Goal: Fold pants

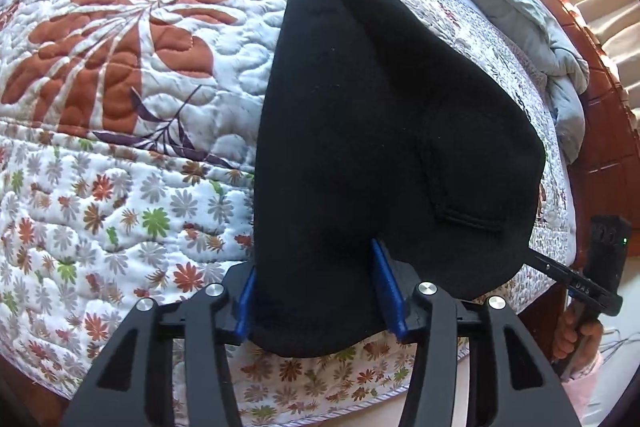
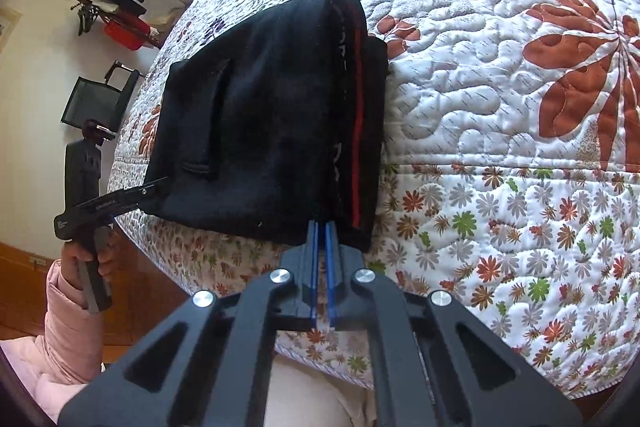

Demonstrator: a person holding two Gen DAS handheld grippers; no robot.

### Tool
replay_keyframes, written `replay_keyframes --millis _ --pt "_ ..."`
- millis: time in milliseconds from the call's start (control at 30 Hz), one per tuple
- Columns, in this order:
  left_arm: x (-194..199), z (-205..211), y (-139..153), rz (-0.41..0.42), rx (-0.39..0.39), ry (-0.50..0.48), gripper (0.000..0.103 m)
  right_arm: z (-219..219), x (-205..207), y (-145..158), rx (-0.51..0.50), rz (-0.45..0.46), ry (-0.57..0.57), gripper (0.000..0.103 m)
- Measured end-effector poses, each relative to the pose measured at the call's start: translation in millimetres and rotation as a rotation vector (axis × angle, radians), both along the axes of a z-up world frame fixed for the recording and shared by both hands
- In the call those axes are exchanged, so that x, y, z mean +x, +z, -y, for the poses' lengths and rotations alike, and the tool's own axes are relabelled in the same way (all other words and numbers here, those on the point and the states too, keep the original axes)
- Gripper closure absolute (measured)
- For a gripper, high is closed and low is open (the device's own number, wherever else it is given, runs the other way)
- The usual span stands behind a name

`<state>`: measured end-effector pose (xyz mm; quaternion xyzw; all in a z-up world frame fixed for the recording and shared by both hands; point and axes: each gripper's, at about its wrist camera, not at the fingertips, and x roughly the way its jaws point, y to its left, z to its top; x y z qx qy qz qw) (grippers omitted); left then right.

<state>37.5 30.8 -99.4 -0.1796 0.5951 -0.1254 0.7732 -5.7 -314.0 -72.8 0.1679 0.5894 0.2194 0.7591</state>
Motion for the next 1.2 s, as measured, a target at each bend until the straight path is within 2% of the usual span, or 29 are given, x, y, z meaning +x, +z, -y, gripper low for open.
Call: replay_keyframes --millis 67,133,167,267,300,333,467,533,733,900,1100,1167,1200 --pt "-5 -2 4 0.01 0.016 0.0 0.044 0 -2 5 -0.023 0.005 -0.002 0.097" --pt "-8 0 13 0.02 0.061 0.005 0.037 -1 -6 13 -0.039 0.02 -0.015 0.082" --pt "-10 1 17 0.025 0.089 0.002 0.036 0 -9 20 -0.051 0.032 -0.03 0.078" --pt "-15 3 26 0.027 0.17 -0.011 0.032 -1 -14 30 -0.159 0.049 -0.052 0.073" --pt "-16 3 28 0.026 0.185 -0.01 0.032 -2 -16 33 -0.189 0.05 -0.063 0.067" --pt "-19 2 31 0.033 0.189 -0.011 0.032 -2 -17 36 -0.195 0.053 -0.07 0.062" --pt "-26 0 37 0.05 0.173 -0.005 0.028 -6 -19 45 -0.183 0.06 -0.081 0.053" --pt "-27 -2 38 0.053 0.171 -0.006 0.028 -11 -18 48 -0.177 0.063 -0.081 0.044" --pt "-19 4 44 0.063 0.158 0.0 0.023 -25 -6 49 -0.143 0.047 -0.092 0.038" --pt "-1 10 35 0.047 0.101 -0.007 0.023 -32 10 37 -0.094 0.019 -0.092 0.034" --pt "26 14 17 0.02 0.075 -0.042 0.022 -35 22 22 -0.104 -0.001 -0.089 0.034" --pt "35 16 10 0.001 0.057 -0.044 0.022 -37 23 18 -0.112 -0.005 -0.084 0.037" --pt "39 16 8 -0.008 0.046 -0.039 0.022 -37 24 16 -0.11 -0.007 -0.082 0.045"
